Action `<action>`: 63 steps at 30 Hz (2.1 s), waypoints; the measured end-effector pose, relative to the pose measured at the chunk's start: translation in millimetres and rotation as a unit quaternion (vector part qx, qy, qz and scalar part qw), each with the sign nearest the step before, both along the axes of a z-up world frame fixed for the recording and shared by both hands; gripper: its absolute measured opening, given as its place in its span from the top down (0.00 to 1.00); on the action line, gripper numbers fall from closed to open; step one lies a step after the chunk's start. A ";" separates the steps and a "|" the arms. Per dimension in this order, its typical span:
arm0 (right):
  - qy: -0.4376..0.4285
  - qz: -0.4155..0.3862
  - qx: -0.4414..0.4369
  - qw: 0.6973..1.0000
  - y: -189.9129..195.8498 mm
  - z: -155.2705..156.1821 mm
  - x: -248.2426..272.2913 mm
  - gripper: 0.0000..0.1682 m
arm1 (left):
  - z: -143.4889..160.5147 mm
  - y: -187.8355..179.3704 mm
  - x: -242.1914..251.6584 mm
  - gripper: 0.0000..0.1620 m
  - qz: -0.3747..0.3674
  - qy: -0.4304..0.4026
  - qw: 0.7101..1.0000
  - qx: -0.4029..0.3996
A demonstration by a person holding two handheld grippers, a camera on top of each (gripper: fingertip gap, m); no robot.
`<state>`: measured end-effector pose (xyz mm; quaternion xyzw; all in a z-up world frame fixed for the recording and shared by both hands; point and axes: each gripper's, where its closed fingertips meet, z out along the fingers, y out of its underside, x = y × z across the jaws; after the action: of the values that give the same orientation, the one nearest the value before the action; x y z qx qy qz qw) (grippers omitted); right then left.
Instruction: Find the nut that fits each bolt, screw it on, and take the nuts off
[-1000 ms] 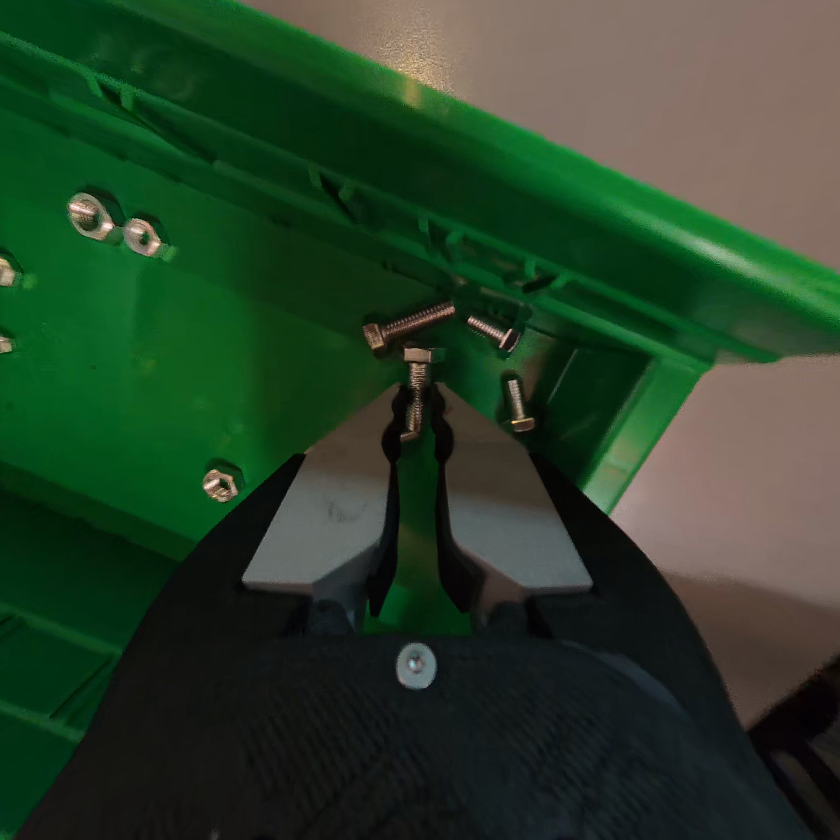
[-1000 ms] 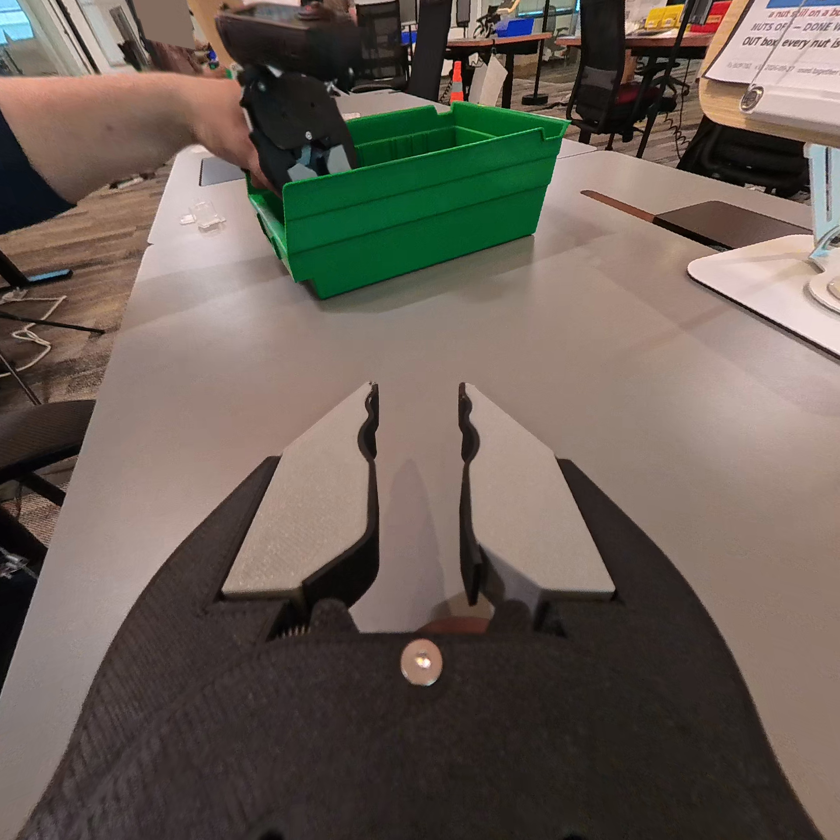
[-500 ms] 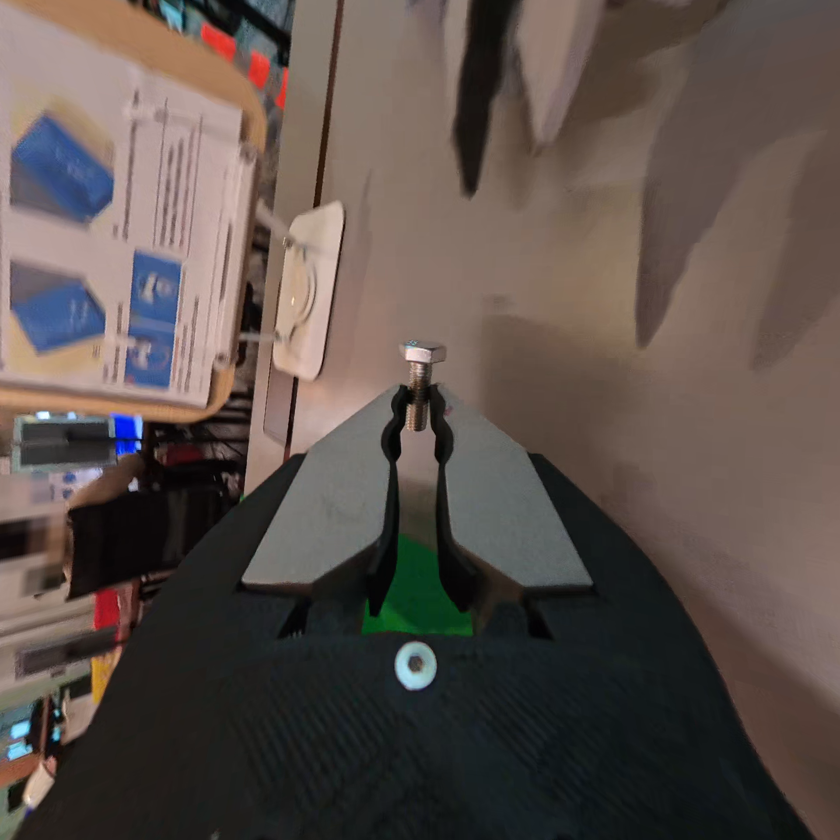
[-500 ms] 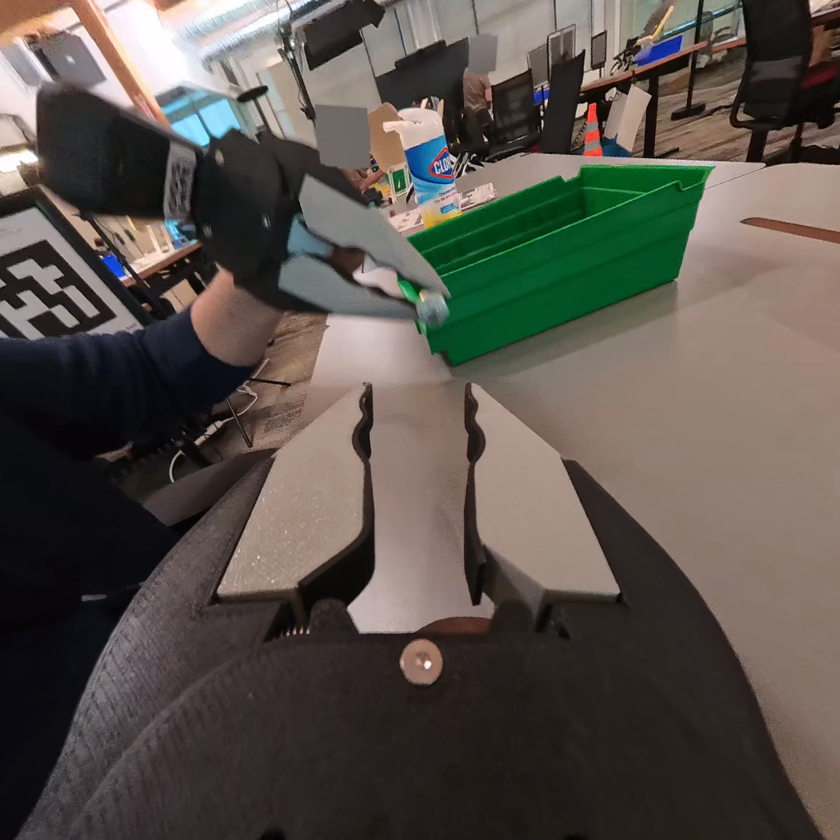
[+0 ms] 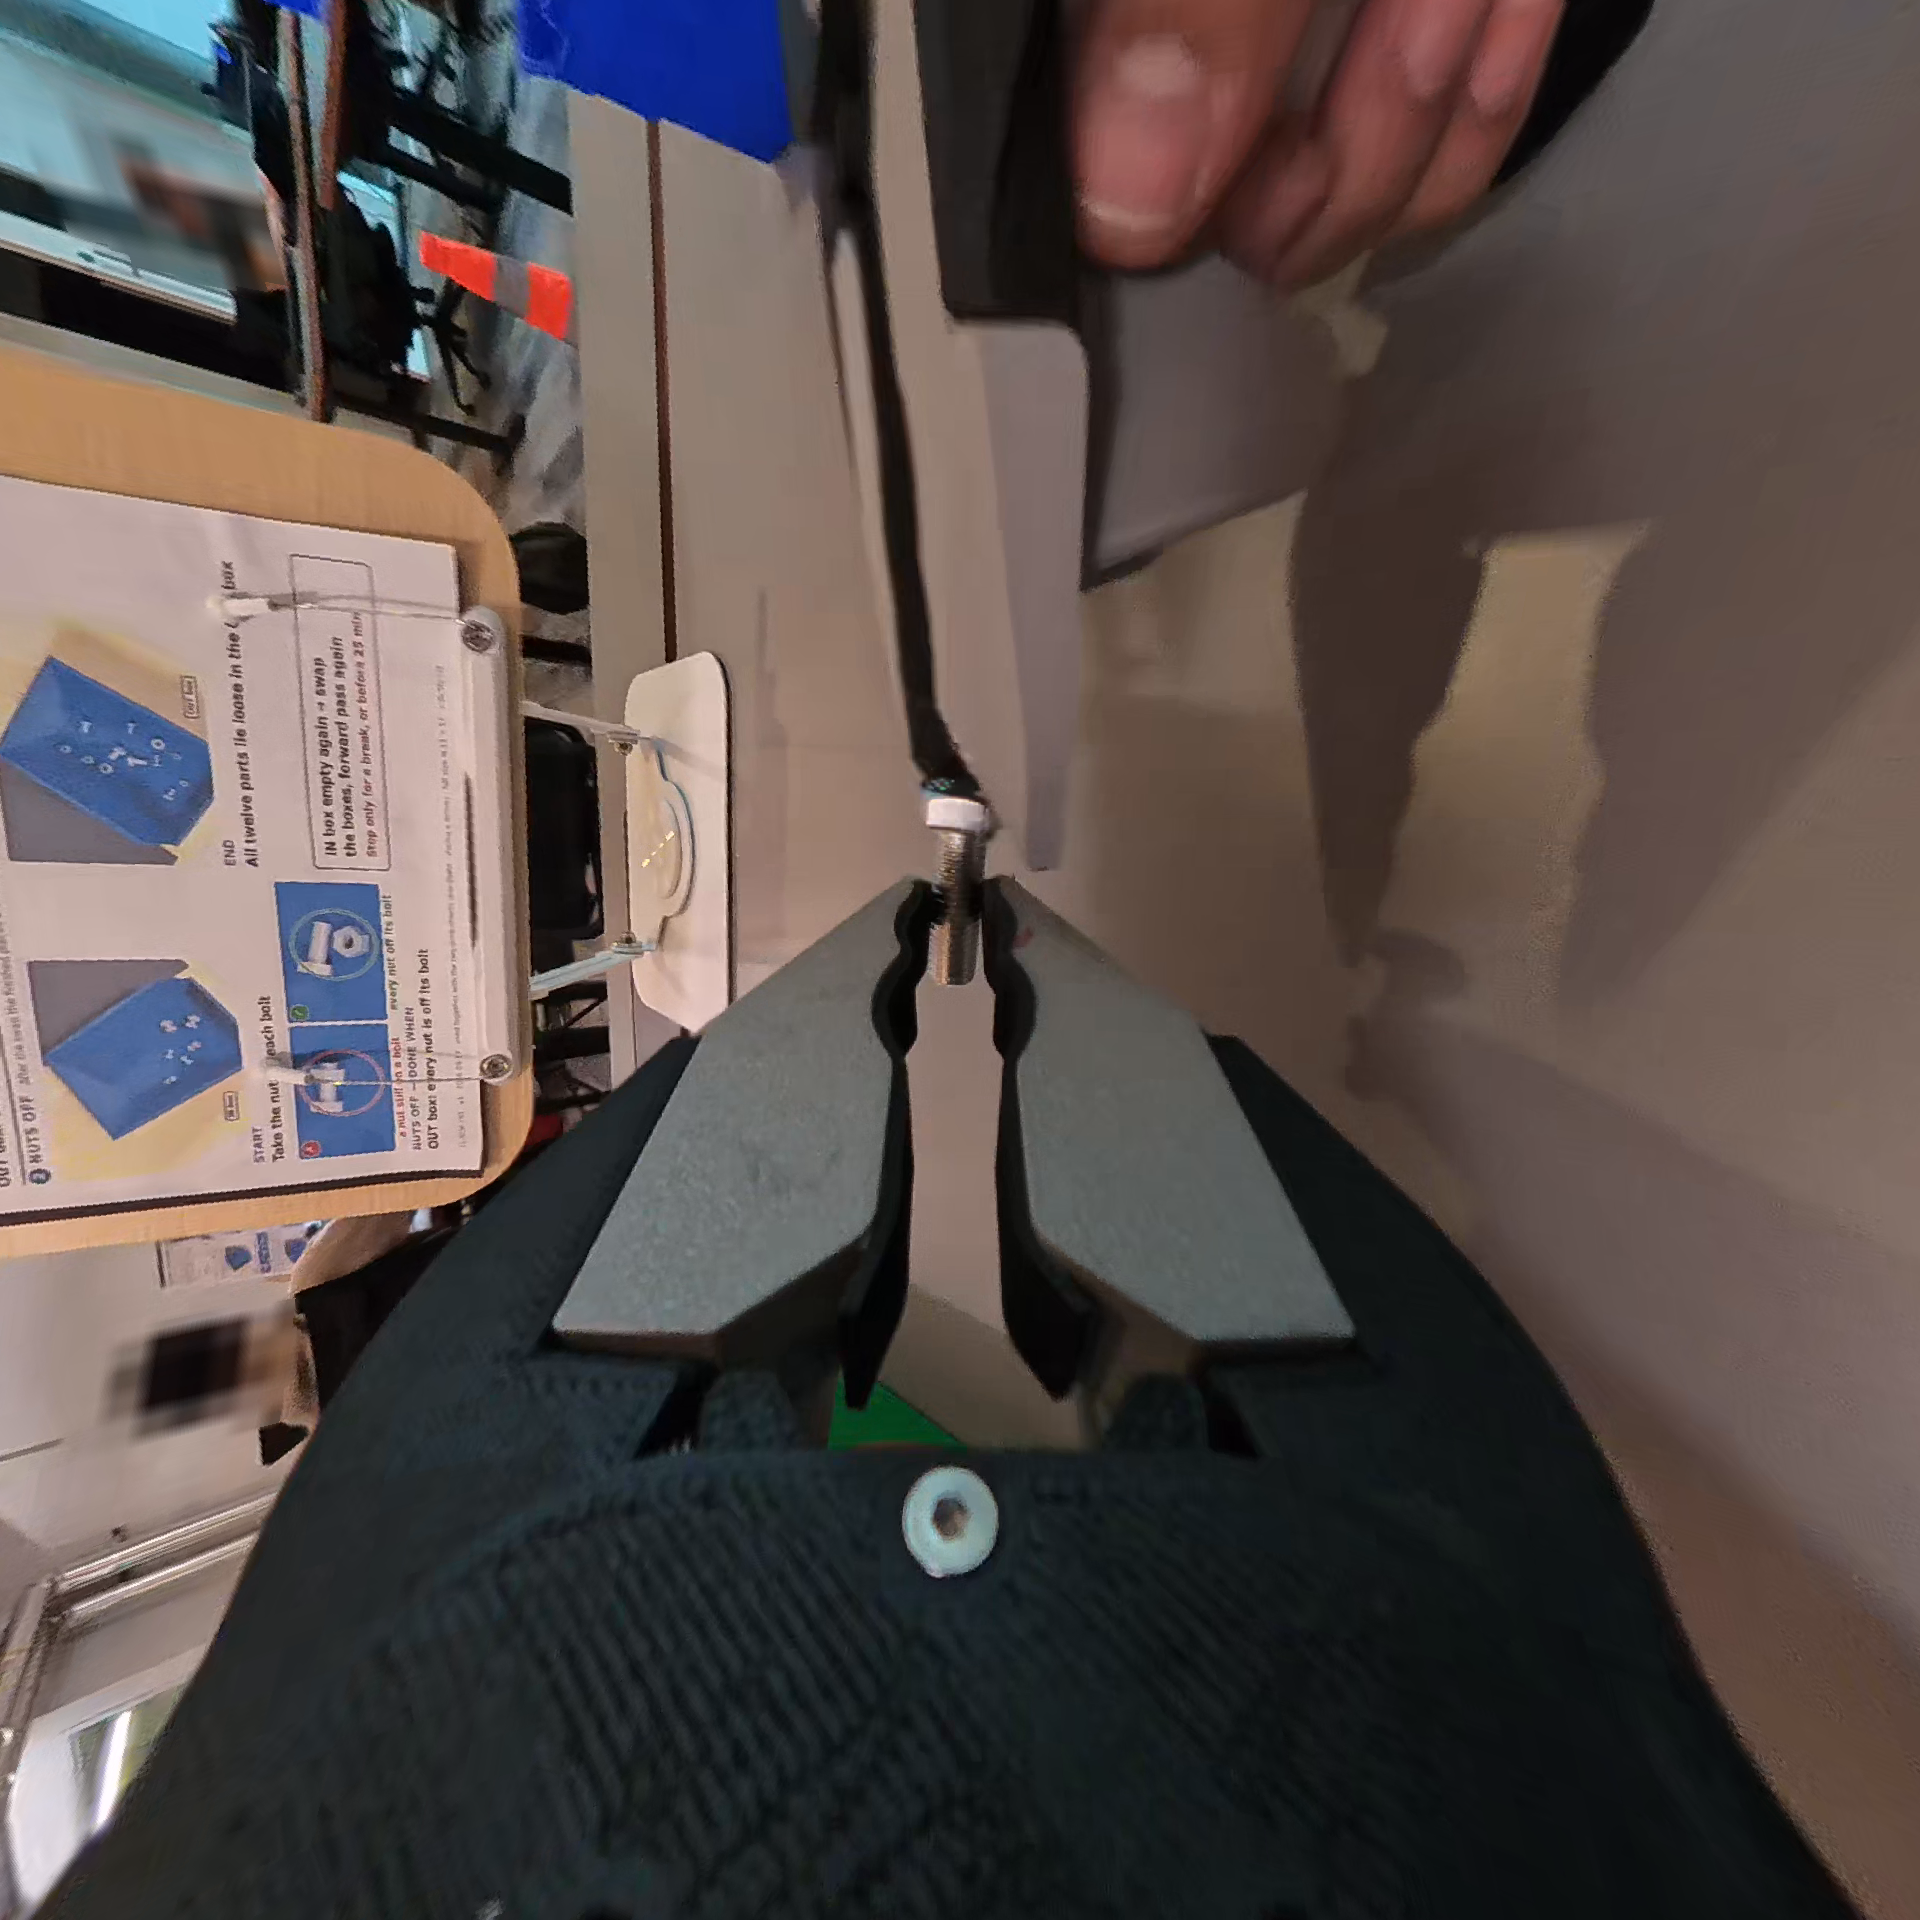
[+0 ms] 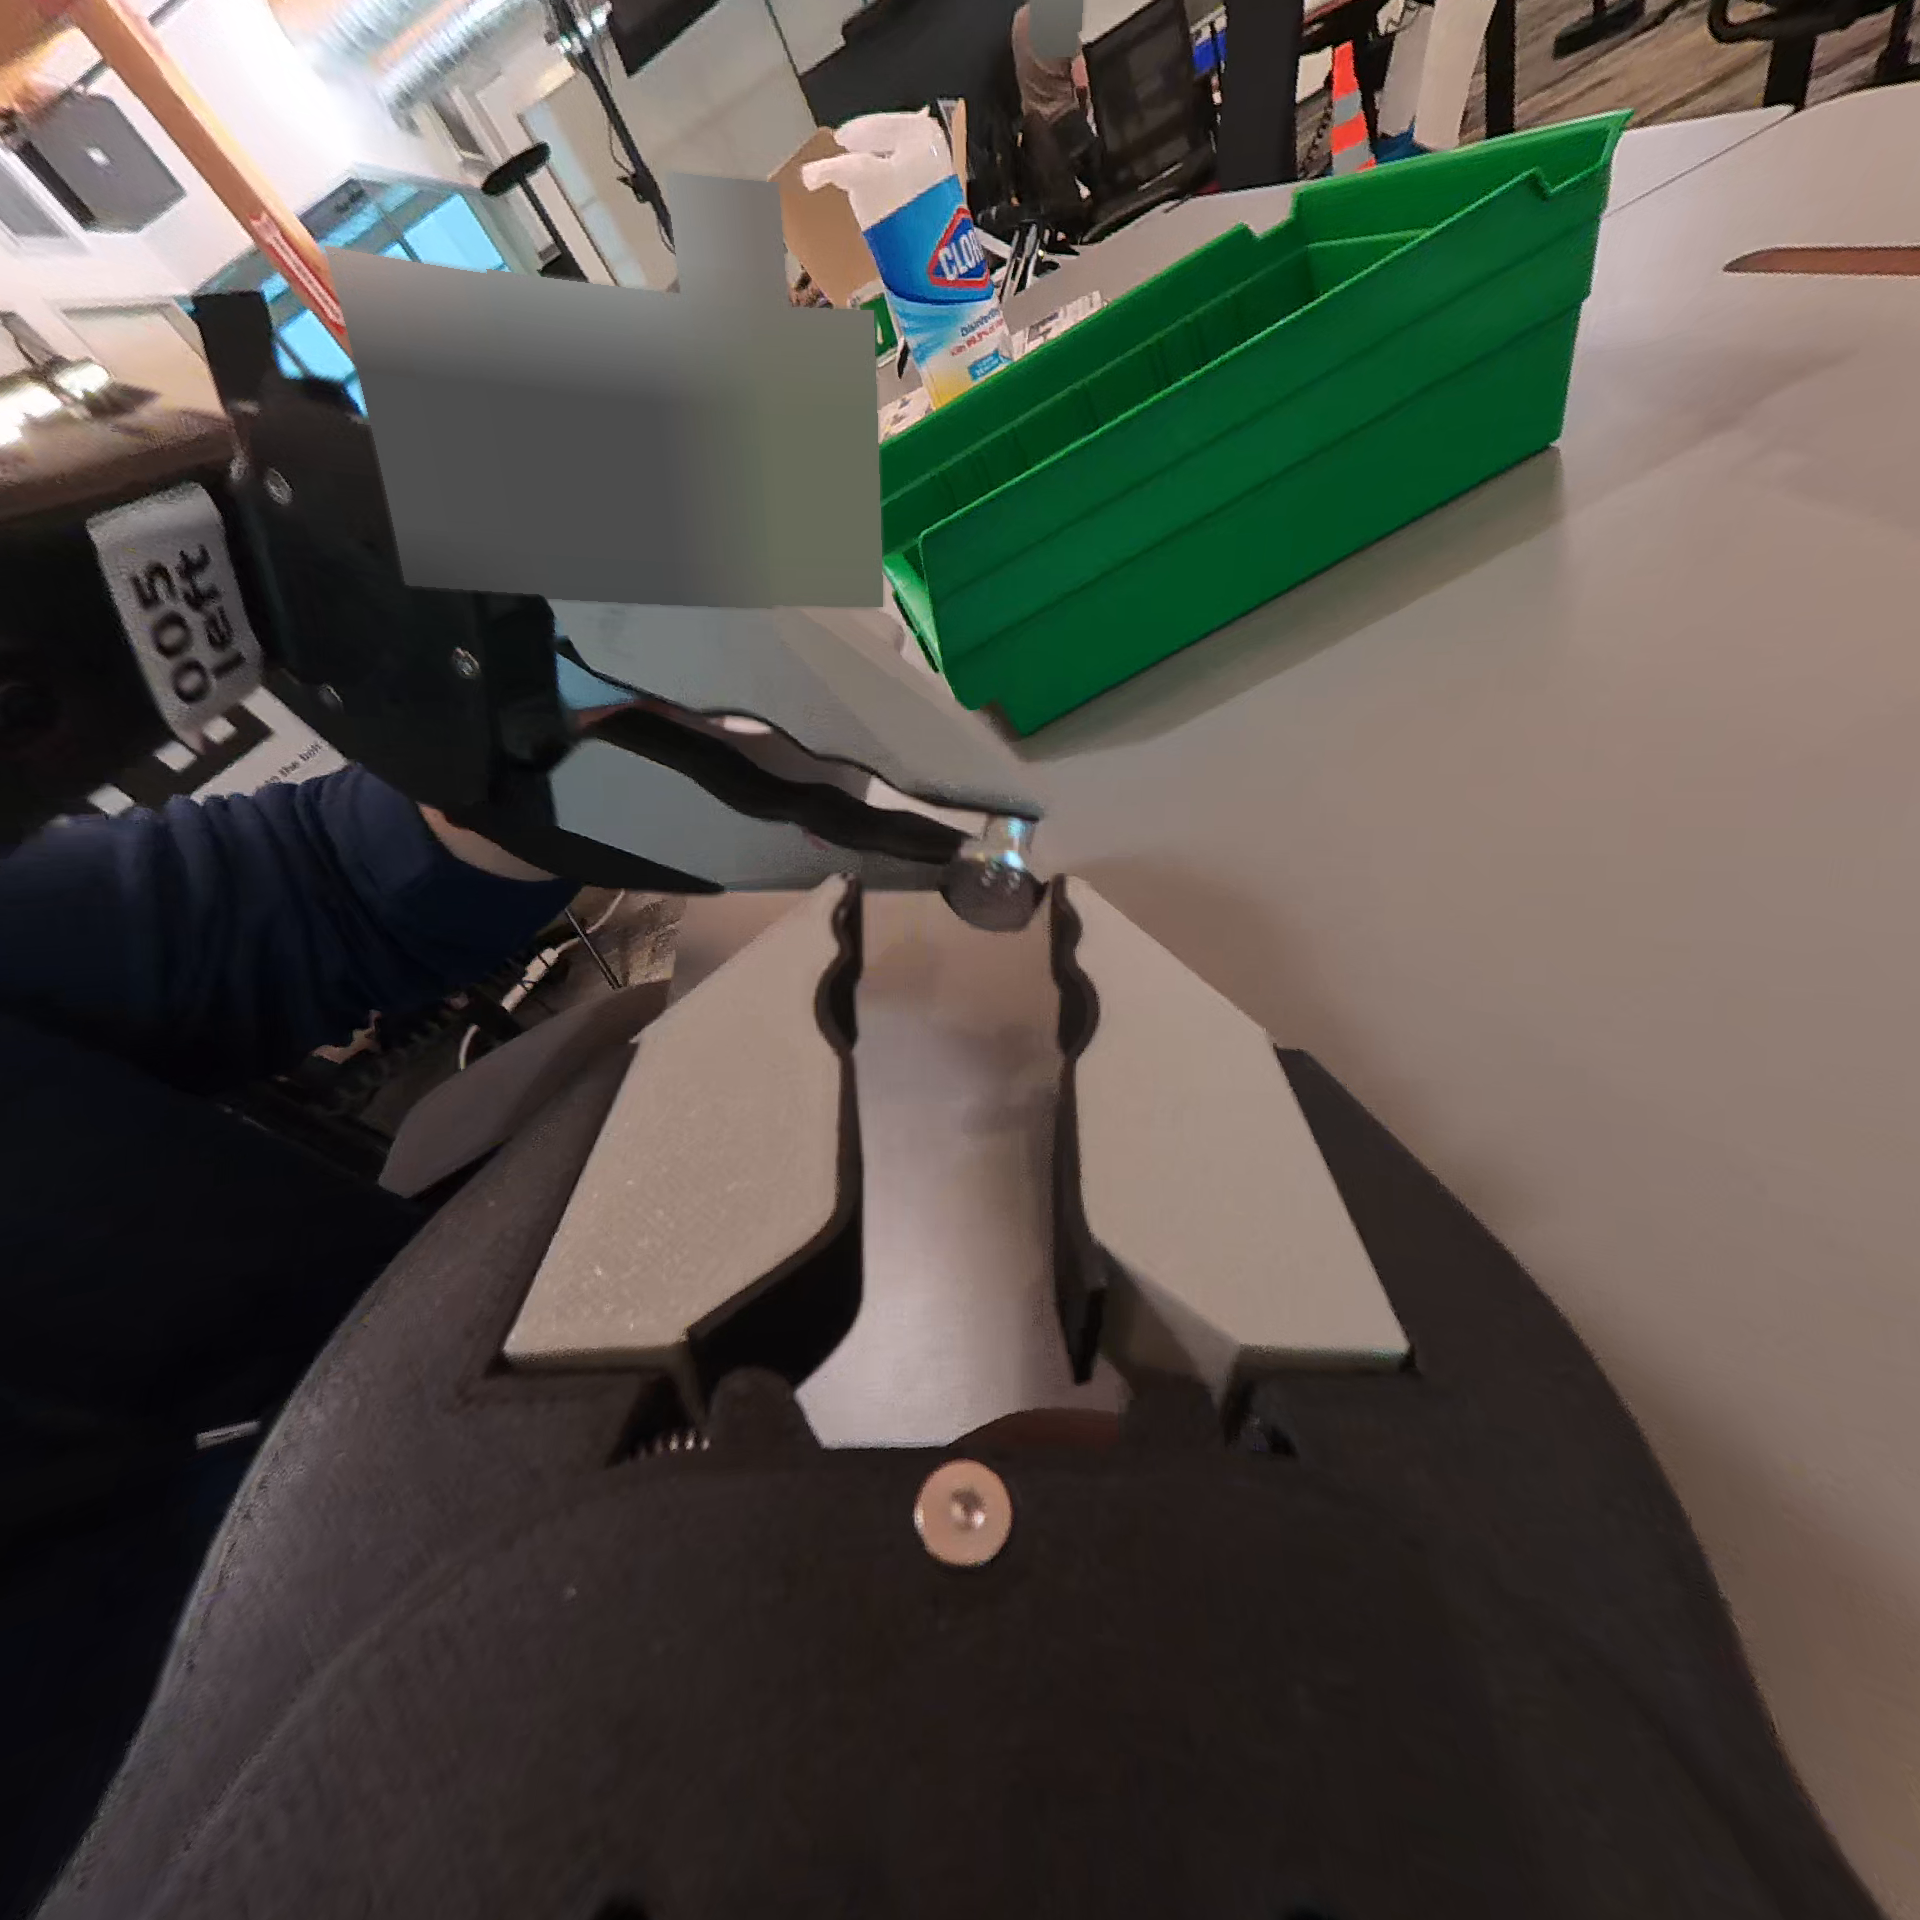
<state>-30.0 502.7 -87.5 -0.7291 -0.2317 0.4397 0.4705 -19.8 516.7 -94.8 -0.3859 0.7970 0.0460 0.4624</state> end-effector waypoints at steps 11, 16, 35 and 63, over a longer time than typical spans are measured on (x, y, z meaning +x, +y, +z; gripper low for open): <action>0.016 -0.021 -0.045 0.999 10.1 -8.8 5.5 0.82 | -4.0 4.4 -7.2 0.95 0.017 -0.002 1.000 0.001; 0.031 -0.012 -0.043 0.999 10.1 -7.8 -0.5 0.90 | -2.5 5.2 -5.6 0.95 0.020 0.004 1.000 0.018; 0.048 -0.010 -0.064 0.997 11.4 -12.5 1.9 0.90 | -8.6 5.6 -5.8 0.95 0.023 -0.003 1.000 0.003; 0.145 0.096 -0.018 0.985 -15.8 23.7 -6.3 0.91 | 23.9 -33.3 -17.8 0.95 -0.092 -0.279 0.848 -0.441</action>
<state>-36.3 486.8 -63.8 -0.6406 -0.2223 0.5879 0.4410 -37.6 483.5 -70.9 -0.4704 0.6032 -0.4625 0.4483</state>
